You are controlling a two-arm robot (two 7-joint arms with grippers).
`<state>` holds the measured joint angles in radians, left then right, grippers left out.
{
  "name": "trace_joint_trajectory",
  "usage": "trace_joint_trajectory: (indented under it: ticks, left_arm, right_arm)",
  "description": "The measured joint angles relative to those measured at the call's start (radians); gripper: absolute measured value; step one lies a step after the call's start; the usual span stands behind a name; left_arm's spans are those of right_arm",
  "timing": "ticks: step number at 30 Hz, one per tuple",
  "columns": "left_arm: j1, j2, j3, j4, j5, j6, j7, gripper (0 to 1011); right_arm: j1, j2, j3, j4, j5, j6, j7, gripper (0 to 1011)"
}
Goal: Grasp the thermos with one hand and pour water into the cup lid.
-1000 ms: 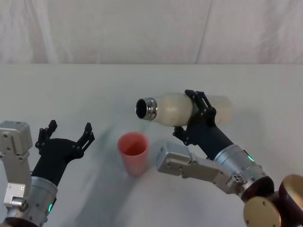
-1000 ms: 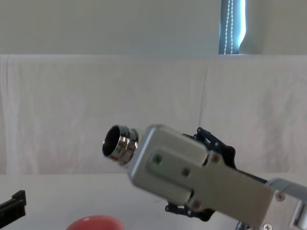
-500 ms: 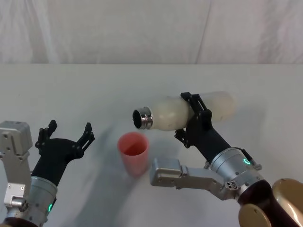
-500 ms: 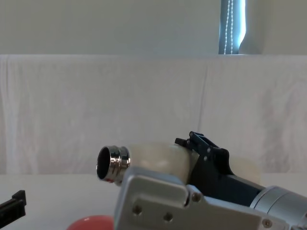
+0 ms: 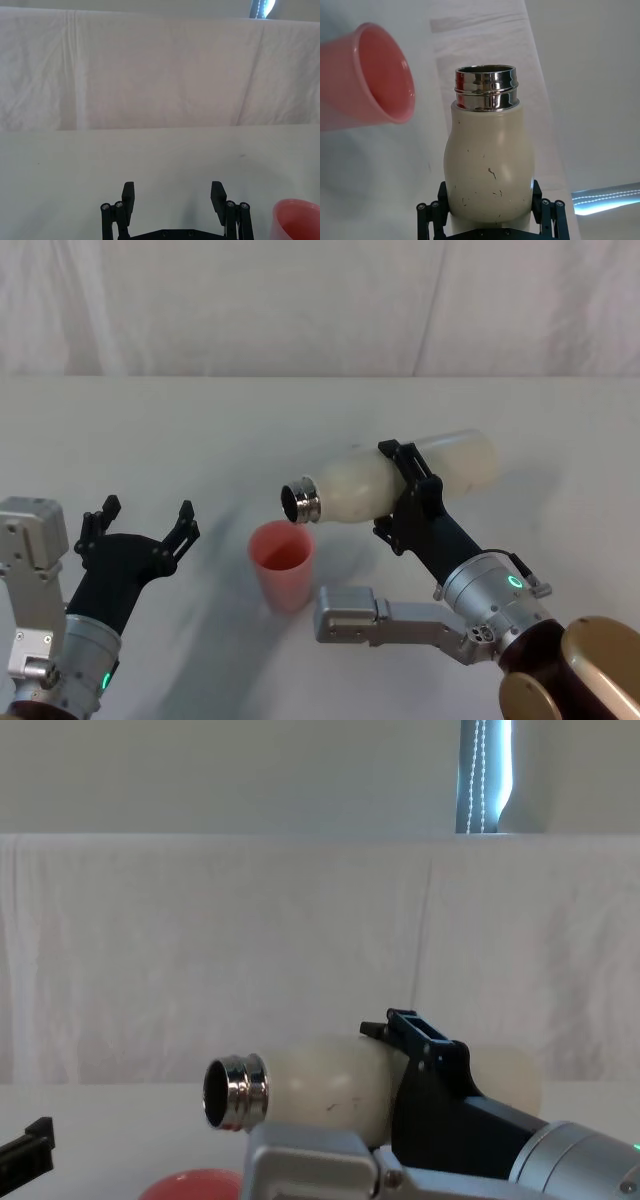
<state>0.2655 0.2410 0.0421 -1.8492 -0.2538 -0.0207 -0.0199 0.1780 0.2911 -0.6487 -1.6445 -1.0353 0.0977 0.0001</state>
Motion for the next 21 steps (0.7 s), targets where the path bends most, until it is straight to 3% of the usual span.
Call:
trace_joint_trajectory:
  ticks: [21]
  left_arm:
    - [0.000,0.000,0.000,0.000,0.000,0.000,0.000,1001]
  right_arm:
    - [0.047,0.019,-0.031,0.051,-0.074,0.028,-0.004,960]
